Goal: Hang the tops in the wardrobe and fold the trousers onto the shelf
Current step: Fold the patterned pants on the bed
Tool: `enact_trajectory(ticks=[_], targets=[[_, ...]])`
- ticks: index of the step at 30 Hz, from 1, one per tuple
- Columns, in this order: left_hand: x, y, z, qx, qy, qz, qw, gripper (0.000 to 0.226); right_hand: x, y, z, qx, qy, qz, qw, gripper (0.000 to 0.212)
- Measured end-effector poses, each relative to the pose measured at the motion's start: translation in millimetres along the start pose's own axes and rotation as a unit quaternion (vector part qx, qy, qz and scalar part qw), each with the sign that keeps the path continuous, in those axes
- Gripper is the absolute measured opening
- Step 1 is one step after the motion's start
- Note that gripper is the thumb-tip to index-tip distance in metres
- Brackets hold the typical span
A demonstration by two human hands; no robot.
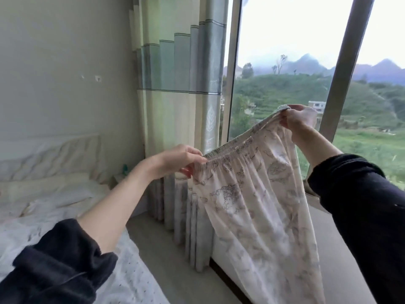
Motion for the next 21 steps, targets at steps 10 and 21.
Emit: enact_trajectory(ticks=[10, 21], targets=[[-98.3, 60.7, 155.6, 0.051, 0.110, 0.106, 0.987, 0.026, 24.6, -185.8, 131.3, -0.196, 0.058, 0.076, 0.976, 0.027], [-291.9, 141.0, 569.7, 0.228, 0.342, 0.207, 0.888, 0.017, 94.6, -463.2, 579.6, -0.479, 0.004, 0.093, 0.873, 0.030]])
Point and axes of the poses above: each hand's wrist, its own z-axis away from the middle knuckle, its own y-axis out of the back of the hand, x = y × z, the point moved 6 cm from there along -z, towards the middle knuckle, and after that the axes turned 7 degrees about -z, right-handed, at the moved point
